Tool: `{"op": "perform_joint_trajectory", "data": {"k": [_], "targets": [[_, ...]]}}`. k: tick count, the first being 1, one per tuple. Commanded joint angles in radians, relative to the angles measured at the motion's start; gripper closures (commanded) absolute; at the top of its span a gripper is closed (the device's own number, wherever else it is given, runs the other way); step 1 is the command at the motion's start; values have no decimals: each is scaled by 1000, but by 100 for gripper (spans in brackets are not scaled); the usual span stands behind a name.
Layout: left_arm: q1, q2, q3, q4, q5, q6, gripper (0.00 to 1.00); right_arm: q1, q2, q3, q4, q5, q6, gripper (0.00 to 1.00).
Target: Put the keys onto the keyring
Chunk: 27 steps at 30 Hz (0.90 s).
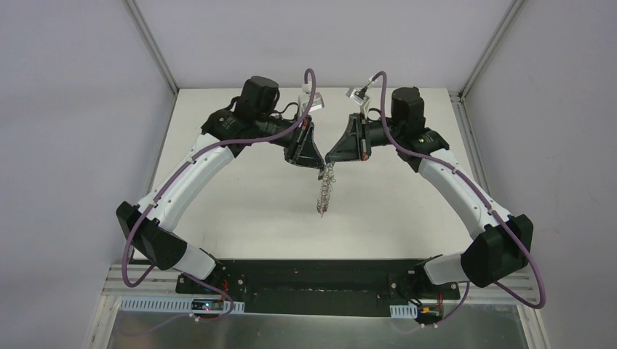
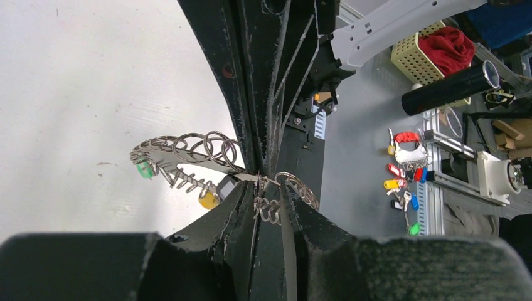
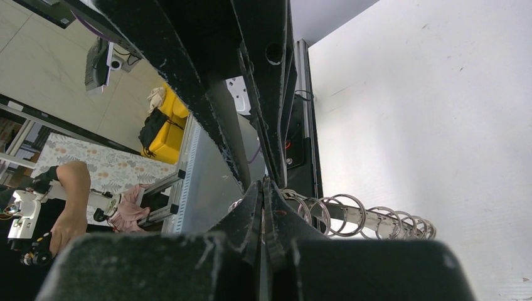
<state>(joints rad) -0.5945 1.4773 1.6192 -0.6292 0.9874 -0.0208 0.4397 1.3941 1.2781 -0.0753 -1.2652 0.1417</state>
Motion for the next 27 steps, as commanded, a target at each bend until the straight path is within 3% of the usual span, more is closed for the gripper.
{"op": "perform_joint_trajectory", "data": {"k": [1, 8, 11, 14, 19, 25, 27], "targets": [[4, 4, 5, 45, 33, -27, 79, -6, -15, 16, 71, -15, 34, 100], [5, 15, 12, 58, 34, -43, 100, -8, -17, 7, 71, -5, 30, 100], [13, 22, 56, 4, 15, -19, 100, -19, -25, -8, 61, -5, -2, 100], [13, 38, 141, -152, -49, 66, 100, -20, -37, 6, -90, 21, -169, 100], [13, 62, 232, -288, -147, 126, 100, 13, -58, 28, -285, 91, -394, 89], [-1, 82, 248, -316, -164, 118, 100, 36, -44, 55, -300, 88, -396, 76], [-9, 76, 237, -317, -160, 137, 100, 37, -40, 62, -300, 86, -391, 66]]}}
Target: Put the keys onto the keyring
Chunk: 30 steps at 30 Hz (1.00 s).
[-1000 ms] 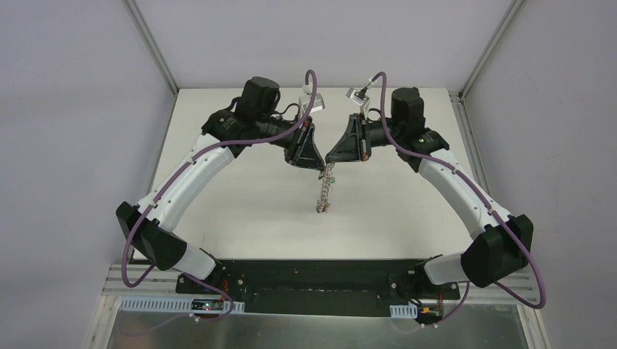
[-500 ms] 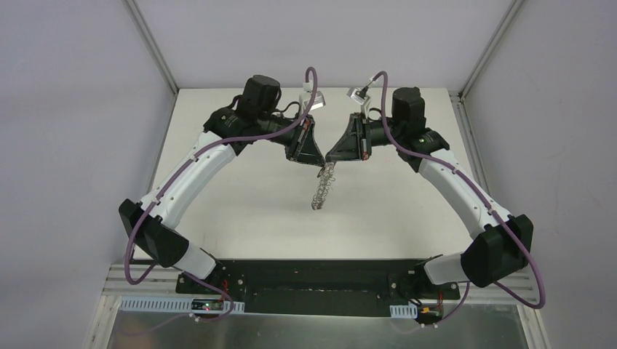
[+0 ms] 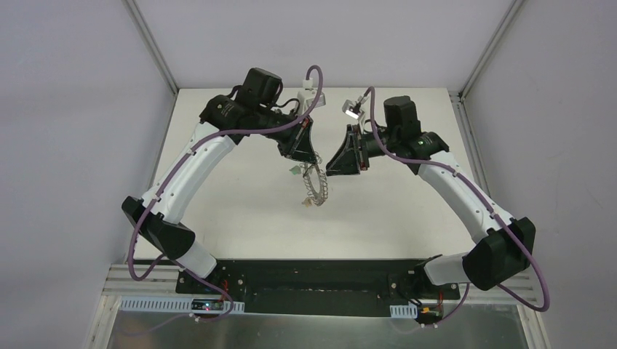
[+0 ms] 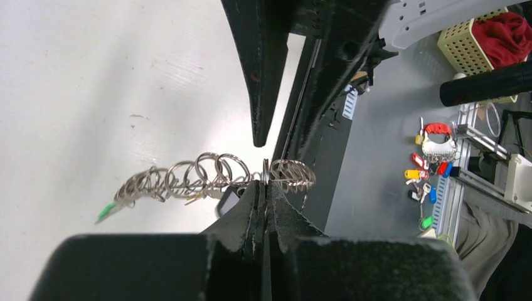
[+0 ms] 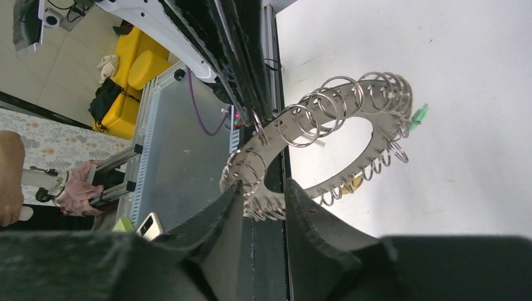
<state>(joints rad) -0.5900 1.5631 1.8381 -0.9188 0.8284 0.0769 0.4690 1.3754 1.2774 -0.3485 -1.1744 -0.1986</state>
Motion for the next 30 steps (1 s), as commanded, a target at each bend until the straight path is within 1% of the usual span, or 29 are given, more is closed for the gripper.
{"op": "perform_joint_trajectory", "data": {"k": [1, 3, 5, 8, 13, 15, 16, 18, 21, 30], "targets": [[-16, -13, 14, -30, 9, 50, 100, 7, -19, 70, -31, 0, -51, 61], [-16, -15, 7, -37, 38, 67, 100, 8, -19, 92, -54, 6, -63, 55], [-18, -9, 8, -54, 73, 73, 100, 8, -18, 127, -87, 17, -89, 51], [-25, 9, 28, -97, 91, 70, 100, 7, -16, 164, -136, 32, -133, 48], [-38, 89, 105, -247, 148, 50, 100, 17, -16, 168, -152, 39, -159, 44], [-40, 89, 89, -239, 175, 13, 100, 24, -18, 154, -145, 35, -157, 44], [-42, 80, 69, -211, 184, -16, 100, 29, -19, 148, -141, 34, -155, 44], [-44, 62, 28, -158, 202, -67, 100, 35, -21, 131, -132, 28, -148, 45], [-49, 55, 3, -120, 215, -113, 100, 43, -18, 115, -120, 16, -138, 50], [-50, 69, 0, -93, 231, -130, 100, 76, 19, 78, -113, -8, -135, 62]]}}
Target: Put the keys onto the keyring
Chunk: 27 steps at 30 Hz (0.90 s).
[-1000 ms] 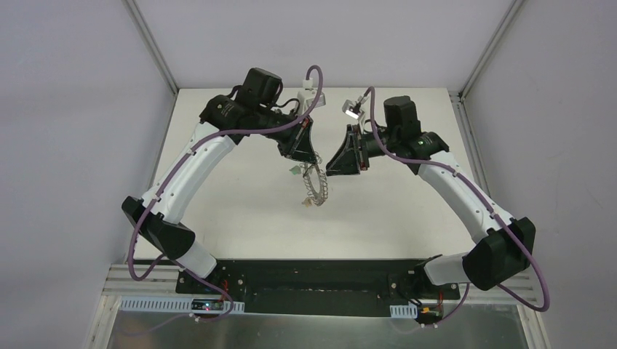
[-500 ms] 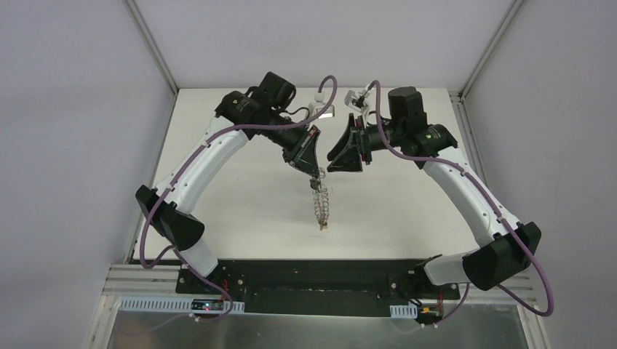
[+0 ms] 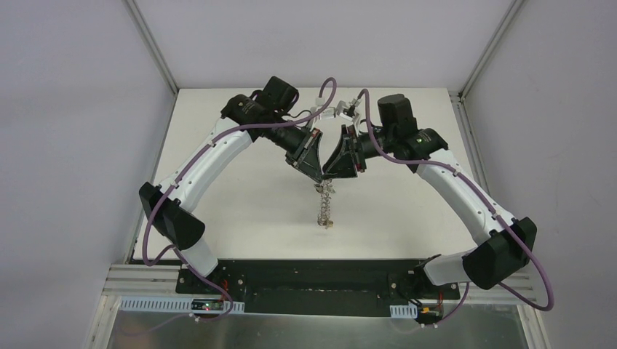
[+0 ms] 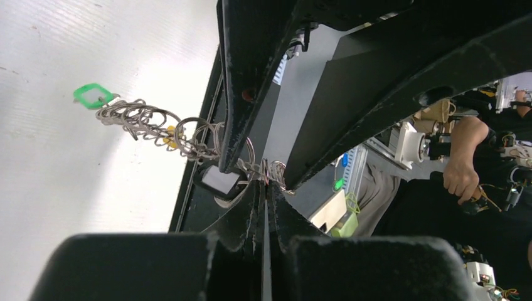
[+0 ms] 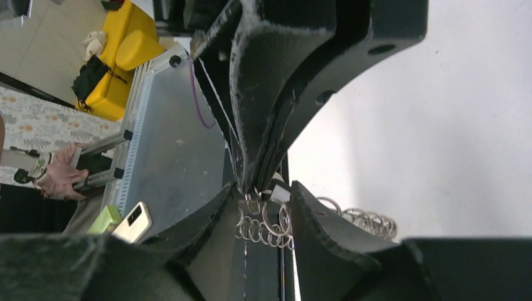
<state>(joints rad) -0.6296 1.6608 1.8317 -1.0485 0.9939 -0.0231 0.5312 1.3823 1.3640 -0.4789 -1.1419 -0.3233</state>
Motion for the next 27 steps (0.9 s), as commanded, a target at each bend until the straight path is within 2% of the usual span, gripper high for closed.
{"op": "perform_joint_trajectory", "data": {"k": [1, 12, 27], "targets": [[-10, -29, 7, 38, 65, -29, 100, 14, 12, -11, 14, -42, -13, 63], [-7, -30, 11, 25, 60, -4, 100, 15, 15, -15, -15, -52, -39, 80], [3, -30, 13, 21, 55, 12, 100, 15, 23, -21, -11, -70, -31, 81]]}}
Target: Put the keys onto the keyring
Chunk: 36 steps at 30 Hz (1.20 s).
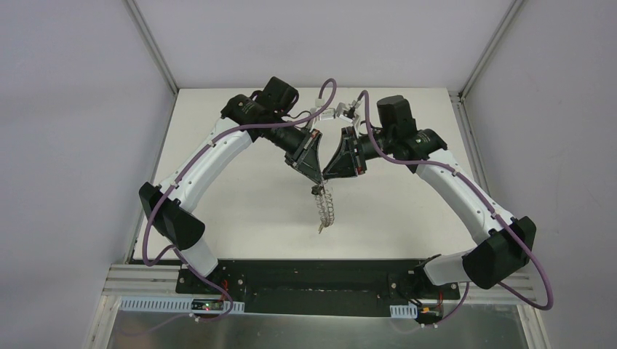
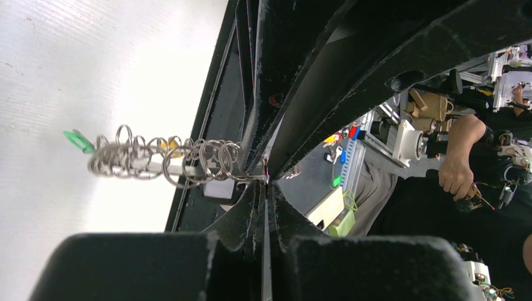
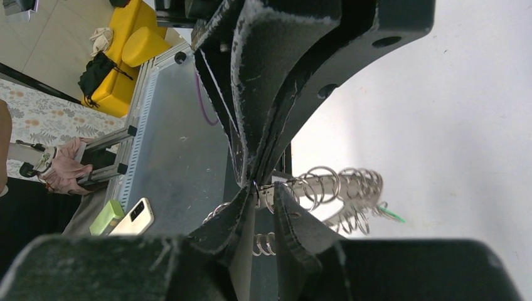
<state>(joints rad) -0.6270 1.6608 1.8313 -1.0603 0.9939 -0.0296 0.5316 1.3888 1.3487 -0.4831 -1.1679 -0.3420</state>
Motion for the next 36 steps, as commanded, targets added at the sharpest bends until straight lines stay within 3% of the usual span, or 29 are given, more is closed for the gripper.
{"op": "perform_joint_trajectory", "data": {"k": [1, 18, 26, 33, 36], "targets": [[1, -30, 14, 33, 54, 19, 100, 14, 17, -8, -6, -44, -12, 81], [9, -38, 12, 38, 54, 20, 100, 17, 14, -38, 20, -55, 2, 74], [9, -43, 0, 39, 51, 20, 100, 17, 25, -30, 77, -57, 75, 81], [9, -60, -31, 46, 51, 20, 100, -9, 24, -16, 110, -60, 119, 82], [9, -61, -31, 49, 51, 20, 100, -13, 23, -21, 132, -71, 137, 87]]}}
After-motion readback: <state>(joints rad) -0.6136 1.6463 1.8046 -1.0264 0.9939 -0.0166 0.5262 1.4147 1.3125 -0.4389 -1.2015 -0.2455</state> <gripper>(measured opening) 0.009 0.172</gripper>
